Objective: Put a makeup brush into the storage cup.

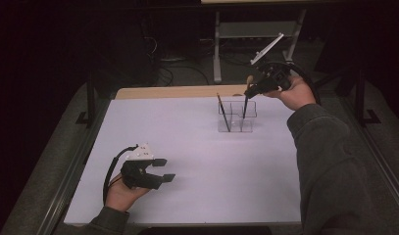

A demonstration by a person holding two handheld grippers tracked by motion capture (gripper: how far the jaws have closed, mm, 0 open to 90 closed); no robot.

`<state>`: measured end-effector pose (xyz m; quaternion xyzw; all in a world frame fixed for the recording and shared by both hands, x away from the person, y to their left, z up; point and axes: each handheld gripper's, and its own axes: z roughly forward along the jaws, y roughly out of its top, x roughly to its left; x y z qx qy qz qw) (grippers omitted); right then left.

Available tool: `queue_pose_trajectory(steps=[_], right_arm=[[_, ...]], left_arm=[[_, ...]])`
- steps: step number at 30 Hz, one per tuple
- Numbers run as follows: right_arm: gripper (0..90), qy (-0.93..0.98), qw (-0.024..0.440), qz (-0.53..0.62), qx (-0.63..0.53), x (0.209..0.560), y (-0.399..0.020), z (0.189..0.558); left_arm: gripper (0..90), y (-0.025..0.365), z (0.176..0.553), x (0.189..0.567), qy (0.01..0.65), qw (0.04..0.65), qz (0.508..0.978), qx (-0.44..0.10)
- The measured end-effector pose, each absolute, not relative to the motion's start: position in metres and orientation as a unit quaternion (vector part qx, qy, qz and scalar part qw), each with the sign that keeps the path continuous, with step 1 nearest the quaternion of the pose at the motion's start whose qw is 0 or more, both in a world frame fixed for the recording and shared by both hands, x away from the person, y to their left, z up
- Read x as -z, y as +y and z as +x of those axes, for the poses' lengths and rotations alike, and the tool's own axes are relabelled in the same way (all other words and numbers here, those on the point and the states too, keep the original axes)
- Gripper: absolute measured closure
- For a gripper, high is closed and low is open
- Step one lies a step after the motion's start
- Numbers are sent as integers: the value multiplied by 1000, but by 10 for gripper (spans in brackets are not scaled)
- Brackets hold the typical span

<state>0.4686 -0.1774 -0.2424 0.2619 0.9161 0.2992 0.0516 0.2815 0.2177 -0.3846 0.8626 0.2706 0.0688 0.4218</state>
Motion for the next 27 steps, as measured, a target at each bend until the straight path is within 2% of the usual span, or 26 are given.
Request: queue_pose_trajectory(steps=[10, 27], right_arm=[[826, 913, 61, 268, -302, 235, -174, 481], [826, 910, 64, 280, -298, 248, -164, 498]], left_arm=[[370, 220, 282, 385, 275, 425, 859, -76], [365, 222, 282, 384, 276, 427, 858, -74]])
